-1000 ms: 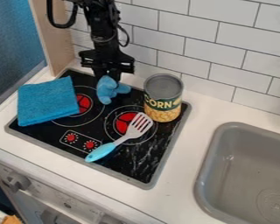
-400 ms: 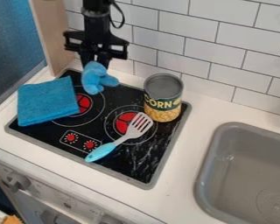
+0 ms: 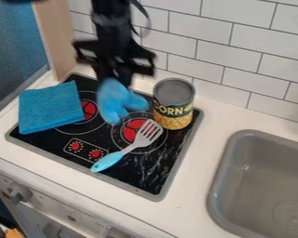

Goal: Move the blue stuffed toy between the sink and the stove

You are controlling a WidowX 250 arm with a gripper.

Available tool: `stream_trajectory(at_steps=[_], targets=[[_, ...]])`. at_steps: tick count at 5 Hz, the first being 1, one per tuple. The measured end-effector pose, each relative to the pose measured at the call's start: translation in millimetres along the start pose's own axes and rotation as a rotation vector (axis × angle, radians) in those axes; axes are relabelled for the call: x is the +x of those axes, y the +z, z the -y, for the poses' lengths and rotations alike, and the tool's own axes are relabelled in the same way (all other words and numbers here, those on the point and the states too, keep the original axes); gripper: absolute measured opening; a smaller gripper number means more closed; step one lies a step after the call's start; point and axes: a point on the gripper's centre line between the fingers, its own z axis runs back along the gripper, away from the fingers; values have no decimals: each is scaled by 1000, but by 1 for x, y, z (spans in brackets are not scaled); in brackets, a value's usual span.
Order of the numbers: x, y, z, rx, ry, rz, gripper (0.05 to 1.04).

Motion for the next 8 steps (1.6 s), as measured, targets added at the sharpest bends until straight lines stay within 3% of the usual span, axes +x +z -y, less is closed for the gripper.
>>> stream_trajectory(at_steps=[1, 2, 3, 4, 6, 7, 8], targets=[[-28, -7, 41, 7, -94, 0, 253], [-41, -16, 64, -44, -190, 2, 253], [-47, -52, 85, -134, -250, -59, 253], [-48, -75, 92, -142, -274, -69, 253], [-52, -81, 99, -146, -320, -71, 310], [-51, -81, 95, -119, -320, -76, 605], [-50, -79, 95, -134, -323, -87, 904]])
